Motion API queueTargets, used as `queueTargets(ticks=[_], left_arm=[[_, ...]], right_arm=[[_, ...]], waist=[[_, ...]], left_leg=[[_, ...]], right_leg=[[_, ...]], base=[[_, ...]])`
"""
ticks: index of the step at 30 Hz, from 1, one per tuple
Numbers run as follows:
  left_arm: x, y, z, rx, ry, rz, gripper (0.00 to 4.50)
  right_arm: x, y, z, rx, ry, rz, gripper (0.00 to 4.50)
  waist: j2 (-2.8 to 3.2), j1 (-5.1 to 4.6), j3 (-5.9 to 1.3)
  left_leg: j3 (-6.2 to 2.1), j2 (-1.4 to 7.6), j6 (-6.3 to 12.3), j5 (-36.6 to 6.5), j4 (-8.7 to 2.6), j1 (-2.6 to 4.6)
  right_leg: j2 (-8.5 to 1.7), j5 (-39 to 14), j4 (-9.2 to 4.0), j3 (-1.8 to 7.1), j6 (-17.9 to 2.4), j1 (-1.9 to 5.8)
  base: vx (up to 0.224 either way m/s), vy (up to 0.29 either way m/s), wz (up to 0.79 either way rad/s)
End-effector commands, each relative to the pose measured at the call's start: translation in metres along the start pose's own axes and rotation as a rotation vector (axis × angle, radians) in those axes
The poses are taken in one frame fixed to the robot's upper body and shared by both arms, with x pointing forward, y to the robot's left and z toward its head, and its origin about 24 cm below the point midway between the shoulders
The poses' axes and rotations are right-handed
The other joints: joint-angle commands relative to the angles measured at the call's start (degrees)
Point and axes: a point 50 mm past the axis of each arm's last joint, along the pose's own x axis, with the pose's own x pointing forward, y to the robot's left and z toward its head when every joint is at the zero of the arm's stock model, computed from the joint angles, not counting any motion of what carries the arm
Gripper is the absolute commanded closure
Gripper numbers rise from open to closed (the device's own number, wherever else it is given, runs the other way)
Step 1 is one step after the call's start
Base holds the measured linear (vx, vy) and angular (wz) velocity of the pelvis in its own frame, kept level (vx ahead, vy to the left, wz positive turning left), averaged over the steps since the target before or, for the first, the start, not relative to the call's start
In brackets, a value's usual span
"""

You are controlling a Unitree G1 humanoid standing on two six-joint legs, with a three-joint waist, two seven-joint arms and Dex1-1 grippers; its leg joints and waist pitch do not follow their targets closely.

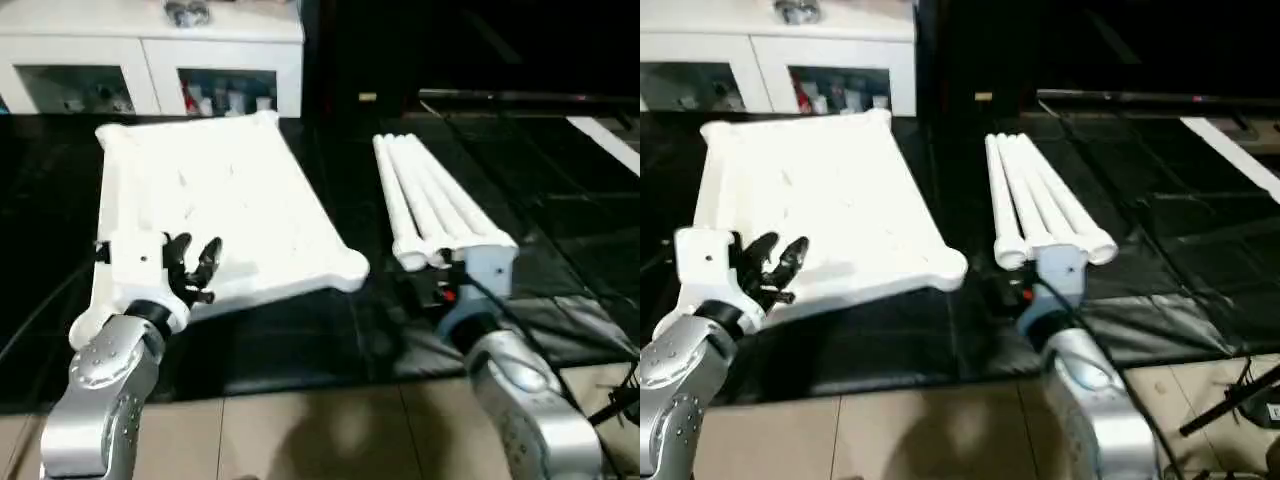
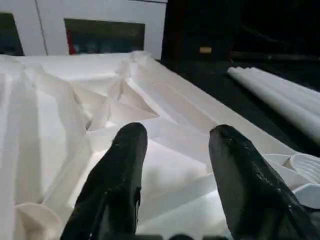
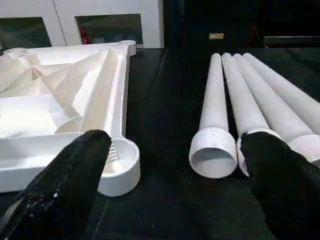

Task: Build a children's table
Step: Move to table

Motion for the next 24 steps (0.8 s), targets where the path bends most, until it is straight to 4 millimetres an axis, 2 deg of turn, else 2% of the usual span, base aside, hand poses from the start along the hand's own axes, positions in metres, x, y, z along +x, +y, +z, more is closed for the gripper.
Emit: queueTargets(ticks=[1, 2, 3, 4, 5, 6, 7, 8, 10, 11, 12, 13, 14, 15, 16, 17, 18, 19, 20, 21, 22, 23, 24], left_arm=[[-0.001, 0.001, 0.007, 0.014, -0.030, 0.010, 2.23], [-0.001, 0.000, 0.008, 0.010, -0.036, 0.006, 2.23], [-0.001, 0.000, 0.008, 0.009, -0.042, -0.001, 2.23], [-0.001, -0.001, 0.009, 0.009, -0.046, -0.005, 2.23], [-0.002, -0.001, 0.009, 0.010, -0.047, -0.008, 2.23], [-0.002, -0.001, 0.009, 0.010, -0.047, -0.008, 2.23], [-0.001, -0.003, 0.010, 0.014, -0.059, -0.013, 2.23], [-0.001, -0.004, 0.011, 0.018, -0.064, -0.015, 2.23], [0.000, -0.004, 0.013, 0.050, -0.072, -0.019, 2.23], [0.001, -0.006, 0.015, 0.077, -0.078, -0.023, 2.23], [0.002, -0.006, 0.016, 0.066, -0.083, -0.023, 2.23], [0.002, -0.006, 0.017, 0.056, -0.088, -0.020, 2.23], [0.002, -0.006, 0.018, 0.053, -0.090, -0.019, 2.23], [0.002, -0.005, 0.018, 0.053, -0.091, -0.018, 2.23], [0.001, -0.005, 0.018, 0.050, -0.092, -0.019, 2.23], [0.001, -0.005, 0.018, 0.047, -0.092, -0.019, 2.23], [0.001, -0.005, 0.018, 0.047, -0.092, -0.020, 2.23], [0.000, -0.007, 0.016, 0.046, -0.086, -0.031, 2.23], [0.000, -0.007, 0.016, 0.046, -0.085, -0.031, 2.23], [-0.001, -0.010, 0.015, 0.041, -0.080, -0.049, 2.23], [-0.001, -0.011, 0.014, 0.040, -0.079, -0.054, 2.23], [-0.001, -0.012, 0.014, 0.041, -0.078, -0.057, 2.23], [-0.001, -0.012, 0.014, 0.040, -0.078, -0.060, 2.23]], right_arm=[[0.003, 0.001, 0.001, 0.002, 0.000, 0.010, 0.00], [0.003, 0.001, 0.001, 0.001, -0.001, 0.010, 0.00], [0.003, 0.001, 0.001, 0.000, -0.003, 0.009, 0.00], [0.003, 0.000, 0.002, -0.003, -0.008, 0.009, 0.00], [0.003, 0.000, 0.003, -0.007, -0.012, 0.009, 0.00], [0.003, 0.000, 0.003, -0.007, -0.012, 0.009, 0.00], [0.004, -0.001, 0.006, -0.022, -0.027, 0.018, 0.00], [0.005, 0.000, 0.009, -0.028, -0.033, 0.030, 0.00], [0.007, 0.001, 0.012, -0.050, -0.043, 0.047, 0.00], [0.008, 0.003, 0.013, -0.067, -0.046, 0.058, 0.00], [0.009, 0.004, 0.013, -0.076, -0.045, 0.067, 0.00], [0.010, 0.005, 0.013, -0.085, -0.044, 0.076, 0.00], [0.010, 0.005, 0.013, -0.085, -0.045, 0.077, 0.00], [0.011, 0.005, 0.013, -0.080, -0.046, 0.071, 0.00], [0.012, 0.004, 0.013, -0.055, -0.049, 0.052, 0.00], [0.012, 0.003, 0.013, -0.041, -0.051, 0.042, 0.00], [0.012, 0.002, 0.013, -0.038, -0.051, 0.040, 0.00], [0.012, 0.000, 0.012, -0.021, -0.049, 0.020, 0.00], [0.012, 0.000, 0.012, -0.021, -0.049, 0.020, 0.00], [0.013, -0.003, 0.013, -0.031, -0.046, 0.014, 0.00], [0.013, -0.003, 0.013, -0.036, -0.046, 0.013, 0.00], [0.013, -0.004, 0.014, -0.039, -0.045, 0.011, 0.00], [0.013, -0.004, 0.014, -0.042, -0.045, 0.009, 0.00]], waist=[[1.07, -0.72, -1.18], [1.19, -0.92, -1.24], [1.28, -1.17, -1.42], [1.27, -1.12, -1.44], [1.21, -1.06, -1.33], [1.15, -1.09, -1.20], [1.16, -1.10, -1.15], [1.09, -1.30, -1.04], [1.45, -1.90, -0.36], [1.10, -1.29, -0.14], [2.51, -0.10, -0.31], [1.65, -0.94, -1.28], [0.99, -0.69, -1.12], [0.02, -0.35, -0.14], [0.91, -0.99, -0.43], [0.51, -0.52, 0.75], [2.42, -0.63, 1.27], [3.09, -2.90, -1.36], [3.09, -2.90, -1.36], [3.48, -2.76, -1.64], [3.50, -2.68, -1.40], [3.33, -2.76, -1.40], [2.42, -3.18, -1.70]], left_leg=[[-4.73, 6.81, -7.31, -31.91, -5.92, 1.85], [-4.92, 6.98, -8.14, -34.20, -6.36, 1.85], [-5.05, 7.14, -9.01, -35.35, -6.95, 1.45], [-4.80, 7.06, -9.34, -35.06, -7.11, 1.33], [-4.62, 6.96, -9.35, -36.12, -7.07, 1.60], [-4.50, 6.81, -9.00, -37.57, -6.82, 1.95], [-4.43, 6.78, -8.74, -38.31, -6.73, 2.13], [-4.24, 6.64, -7.98, -40.60, -6.49, 2.66], [-4.01, 6.32, -7.60, -46.45, -6.45, 4.05], [-4.96, 4.28, -6.02, -46.34, -8.44, -0.72], [-3.35, 2.06, -4.40, -44.50, -10.89, -4.45], [-3.13, 1.43, -1.55, -37.54, -8.78, -3.05], [-3.17, 1.60, -0.60, -33.02, -5.53, -1.28], [-3.15, 3.71, 3.16, -19.99, 3.07, 0.23], [-3.89, 5.64, 2.04, -10.49, 4.65, 1.38], [-3.75, 6.20, 1.04, -12.16, 2.71, 0.90], [-4.09, 7.13, -2.41, -26.78, -4.21, 4.90], [-9.45, 11.47, -5.35, -38.41, -8.80, 11.25], [-9.45, 11.47, -5.35, -38.41, -8.80, 11.25], [-8.96, 10.50, -0.78, -33.93, -8.12, 11.35], [-6.75, 9.24, 1.45, -28.59, -8.38, 10.45], [-5.77, 8.75, 2.43, -26.61, -8.76, 10.08], [-4.53, 7.95, 4.53, -21.41, -8.85, 10.34]], right_leg=[[-6.23, -35.69, -7.59, 2.90, -4.19, -0.73], [-5.97, -32.55, -7.29, 2.75, -4.33, -0.62], [-5.93, -26.13, -6.62, 2.68, -5.04, -0.12], [-6.23, -23.29, -6.35, 2.87, -5.47, 0.03], [-6.40, -24.42, -6.49, 2.96, -5.42, -0.03], [-6.84, -28.32, -7.02, 3.04, -4.98, 0.09], [-6.87, -30.36, -7.29, 2.95, -4.66, 0.22], [-6.49, -34.91, -7.92, 2.39, -3.86, 0.56], [-4.96, -39.99, -8.72, 0.40, -2.63, 0.79], [-5.56, -40.04, -8.36, -1.65, -1.95, 5.23], [-4.23, -39.02, -4.01, -2.39, -1.49, 9.45], [-5.45, -38.04, -5.61, -1.63, -1.54, 9.21], [-8.82, -43.32, -9.74, -0.89, -2.40, 7.88], [-16.17, -51.92, -15.64, 0.43, -5.94, 7.62], [-15.52, -50.75, -14.73, 2.66, -8.93, 7.74], [-13.42, -49.05, -14.03, 0.53, -9.43, 8.37], [-4.85, -39.42, -9.65, -3.43, -8.66, 5.37], [-0.33, -16.94, 1.88, -2.12, -6.03, 0.90], [-0.33, -16.94, 1.88, -2.12, -6.03, 0.90], [-0.36, -4.71, 5.27, -1.72, -0.05, -2.33], [-0.06, -0.67, 5.95, -2.44, -0.14, -3.42], [-0.07, 1.33, 5.83, -2.81, -0.65, -3.68], [-0.50, 5.11, 4.66, -2.90, -1.29, -4.82]], base=[[-0.078, -0.001, -0.09], [-0.051, 0.018, -0.07], [-0.051, 0.018, -0.07], [0.000, 0.000, 0.00], [0.000, 0.000, 0.00], [0.000, 0.000, 0.00], [0.000, 0.000, 0.00], [0.000, 0.000, 0.00], [0.000, 0.000, 0.00], [0.000, 0.000, 0.00], [0.000, 0.000, 0.00], [0.044, 0.003, 0.45], [0.070, -0.007, 0.64], [0.070, -0.007, 0.64], [0.093, 0.038, 0.56], [0.118, 0.066, 0.29], [0.118, 0.066, 0.29], [0.146, 0.067, 0.23], [0.176, 0.059, 0.15], [0.176, 0.059, 0.15], [0.190, 0.051, 0.03], [0.093, 0.026, 0.00], [0.189, 0.037, -0.01]])
